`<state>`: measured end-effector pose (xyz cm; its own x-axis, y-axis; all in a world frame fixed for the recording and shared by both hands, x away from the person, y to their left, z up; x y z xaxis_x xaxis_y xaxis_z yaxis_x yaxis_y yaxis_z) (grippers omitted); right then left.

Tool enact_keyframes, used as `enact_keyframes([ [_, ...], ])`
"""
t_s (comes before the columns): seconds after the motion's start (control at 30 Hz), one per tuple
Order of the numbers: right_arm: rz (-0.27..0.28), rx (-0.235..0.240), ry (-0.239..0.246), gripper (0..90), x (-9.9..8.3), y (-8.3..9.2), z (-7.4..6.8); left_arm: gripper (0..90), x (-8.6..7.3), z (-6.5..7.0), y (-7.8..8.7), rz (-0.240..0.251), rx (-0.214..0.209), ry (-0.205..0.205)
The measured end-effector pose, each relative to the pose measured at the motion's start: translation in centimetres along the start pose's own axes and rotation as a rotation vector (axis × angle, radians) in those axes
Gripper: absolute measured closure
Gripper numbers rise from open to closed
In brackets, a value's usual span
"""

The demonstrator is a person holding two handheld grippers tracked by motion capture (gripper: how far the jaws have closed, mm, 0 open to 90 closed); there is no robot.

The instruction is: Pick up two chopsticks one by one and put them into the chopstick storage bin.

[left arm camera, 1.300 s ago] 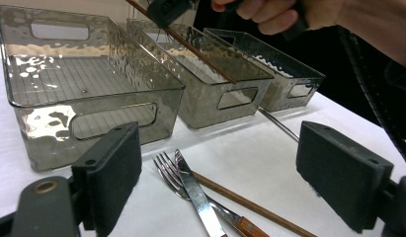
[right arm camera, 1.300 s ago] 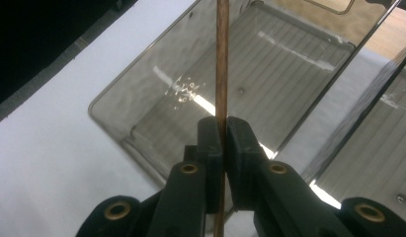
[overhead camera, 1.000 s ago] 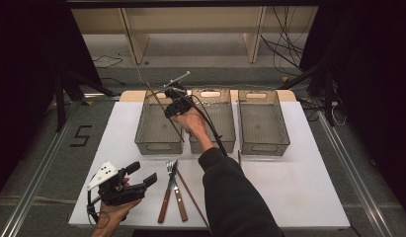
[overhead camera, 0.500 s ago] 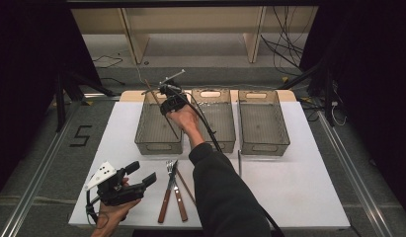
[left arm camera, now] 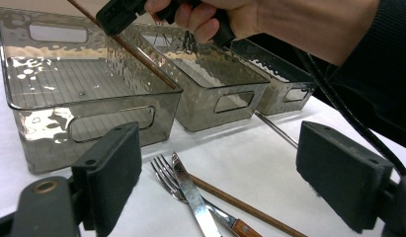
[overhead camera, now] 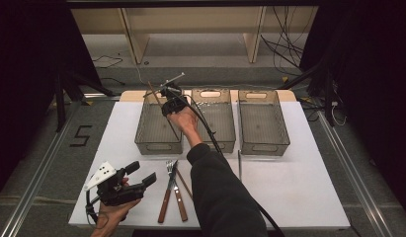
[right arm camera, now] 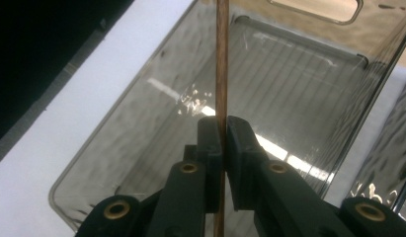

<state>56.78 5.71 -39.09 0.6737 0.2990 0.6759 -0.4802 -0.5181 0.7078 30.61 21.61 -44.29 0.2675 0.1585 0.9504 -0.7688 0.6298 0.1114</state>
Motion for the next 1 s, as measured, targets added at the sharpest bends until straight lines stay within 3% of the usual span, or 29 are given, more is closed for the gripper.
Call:
enact_keyframes([
  [0.17, -0.016, -0.017, -0.028, 84.6, -0.7, -0.8, 0.4, 17.0, 0.0, 0.0, 0.0, 0.0, -0.001, 0.0],
  [0.23, -0.021, -0.007, -0.052, 72.6, -0.9, -1.0, 0.5, 17.0, 0.0, 0.0, 0.0, 0.0, 0.0, 0.0],
  [0.4, -0.004, 0.022, -0.057, 61.1, -1.1, -0.4, 0.7, 17.1, 0.0, 0.0, 0.0, 0.0, 0.0, 0.0],
  [0.7, 0.045, 0.07, 0.057, 38.6, -1.9, 3.2, -0.3, 16.9, 0.0, -0.1, 0.0, 0.004, 0.008, 0.003],
  [1.0, 0.008, 0.074, 0.218, 31.4, -6.7, 8.3, -1.4, 16.8, -0.1, -0.1, 0.0, -0.005, 0.013, -0.003],
])
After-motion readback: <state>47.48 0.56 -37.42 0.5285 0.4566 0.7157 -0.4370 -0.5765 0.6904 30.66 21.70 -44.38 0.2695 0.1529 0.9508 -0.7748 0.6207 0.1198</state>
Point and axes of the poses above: each handheld gripper's, and its own axes: y roughly backward along the jaws, x roughly out of its top, z roughly to its right, the point moved 1 cm from there along -y, roughly forward along the jaws, and after that the axes turned 8 degrees about z, right-handed, at the moved point
